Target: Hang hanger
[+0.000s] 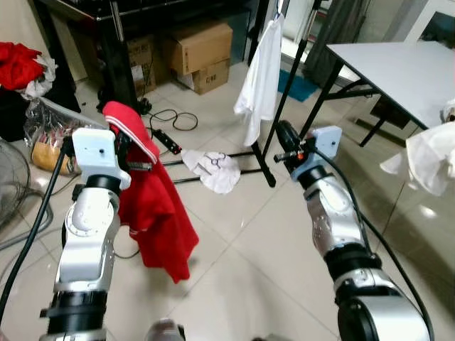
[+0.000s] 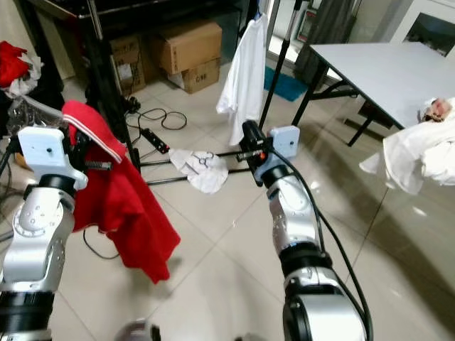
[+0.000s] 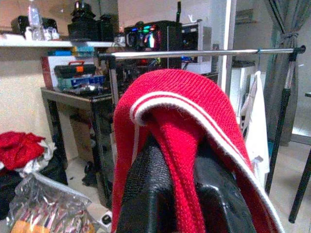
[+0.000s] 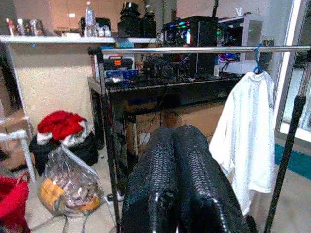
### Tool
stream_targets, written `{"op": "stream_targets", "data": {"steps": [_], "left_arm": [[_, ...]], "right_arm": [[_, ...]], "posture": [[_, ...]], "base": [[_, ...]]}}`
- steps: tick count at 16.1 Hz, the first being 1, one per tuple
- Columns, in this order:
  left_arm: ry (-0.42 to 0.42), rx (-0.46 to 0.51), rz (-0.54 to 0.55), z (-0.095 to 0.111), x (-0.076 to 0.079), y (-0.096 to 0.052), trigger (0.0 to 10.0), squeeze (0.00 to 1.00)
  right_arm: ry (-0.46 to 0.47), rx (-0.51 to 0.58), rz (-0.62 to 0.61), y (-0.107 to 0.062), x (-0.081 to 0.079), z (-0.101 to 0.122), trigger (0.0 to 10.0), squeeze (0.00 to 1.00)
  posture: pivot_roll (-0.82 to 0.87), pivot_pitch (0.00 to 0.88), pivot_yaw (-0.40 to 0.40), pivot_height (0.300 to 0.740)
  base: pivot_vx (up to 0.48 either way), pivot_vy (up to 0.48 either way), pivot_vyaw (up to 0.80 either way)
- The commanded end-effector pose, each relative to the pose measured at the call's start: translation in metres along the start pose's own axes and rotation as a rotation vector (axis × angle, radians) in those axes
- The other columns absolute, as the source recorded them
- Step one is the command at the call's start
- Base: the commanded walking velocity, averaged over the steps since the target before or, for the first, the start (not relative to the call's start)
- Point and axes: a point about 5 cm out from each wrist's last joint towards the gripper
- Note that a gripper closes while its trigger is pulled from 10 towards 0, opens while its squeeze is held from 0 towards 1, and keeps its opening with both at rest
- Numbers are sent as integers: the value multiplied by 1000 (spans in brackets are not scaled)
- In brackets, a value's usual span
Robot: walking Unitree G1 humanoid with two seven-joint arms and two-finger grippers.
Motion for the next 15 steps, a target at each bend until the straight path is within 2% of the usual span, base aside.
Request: {"op": "stream_targets", "data": {"steps": [1, 12, 15], "left_arm": [[-1, 83, 4, 19, 0, 6, 10000, 0], [8, 87, -11, 20, 2, 8, 10000, 0], [8, 85, -15, 20, 2, 7, 10000, 0]], "right_arm": [[1, 29, -14, 1, 6, 11, 10000, 0], [5, 32, -10, 3, 2, 11, 10000, 0], [7, 31, -4, 3, 1, 10, 10000, 0]], "posture": [[129, 14, -50, 740], [129, 11, -42, 740], [129, 14, -40, 740]], "base": [[379, 0, -800], [453, 0, -800], [480, 0, -196]]}}
Point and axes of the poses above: a point about 5 cm out from each wrist's last joint towards the gripper, its own y axis pointing out of the wrist towards the gripper, its own z axis along the axis of the wrist's last joint, x = y × z, and after that the axes turned 13 degrees about y, right-handed
